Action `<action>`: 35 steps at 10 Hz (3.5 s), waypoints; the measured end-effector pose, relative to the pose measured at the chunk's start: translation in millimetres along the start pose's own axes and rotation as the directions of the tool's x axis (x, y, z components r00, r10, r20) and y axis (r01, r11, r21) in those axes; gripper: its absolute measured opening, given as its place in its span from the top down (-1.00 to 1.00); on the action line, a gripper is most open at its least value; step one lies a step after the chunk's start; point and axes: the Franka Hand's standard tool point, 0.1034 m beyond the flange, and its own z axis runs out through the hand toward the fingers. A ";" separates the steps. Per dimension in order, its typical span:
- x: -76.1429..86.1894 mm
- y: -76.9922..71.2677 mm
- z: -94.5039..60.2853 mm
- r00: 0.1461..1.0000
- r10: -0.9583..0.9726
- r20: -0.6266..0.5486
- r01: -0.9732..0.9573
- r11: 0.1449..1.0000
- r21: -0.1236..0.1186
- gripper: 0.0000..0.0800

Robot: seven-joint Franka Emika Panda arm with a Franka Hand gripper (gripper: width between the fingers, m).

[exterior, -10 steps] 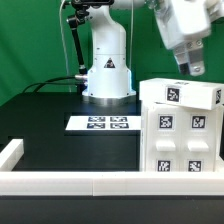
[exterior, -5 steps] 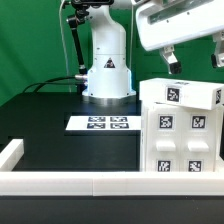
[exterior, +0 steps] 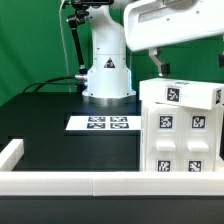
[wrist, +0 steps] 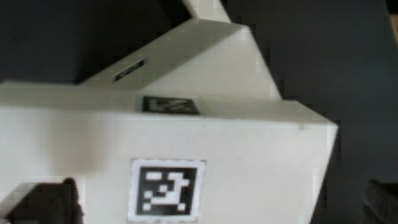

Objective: Assemble cabinet

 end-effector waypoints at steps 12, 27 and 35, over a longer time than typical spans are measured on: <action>4.8 10.3 6.7 0.527 -0.847 0.065 0.849 0.527 -0.017 -0.99; 3.6 24.1 33.9 0.653 -0.755 0.065 0.758 0.651 -0.040 -0.39; 4.6 16.5 35.5 0.981 -0.170 -0.095 0.165 0.985 -0.056 -0.39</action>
Offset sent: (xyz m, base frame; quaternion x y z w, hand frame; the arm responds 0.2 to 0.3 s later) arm 0.0075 0.0033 0.0010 -0.0163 -0.0314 -0.2598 0.9650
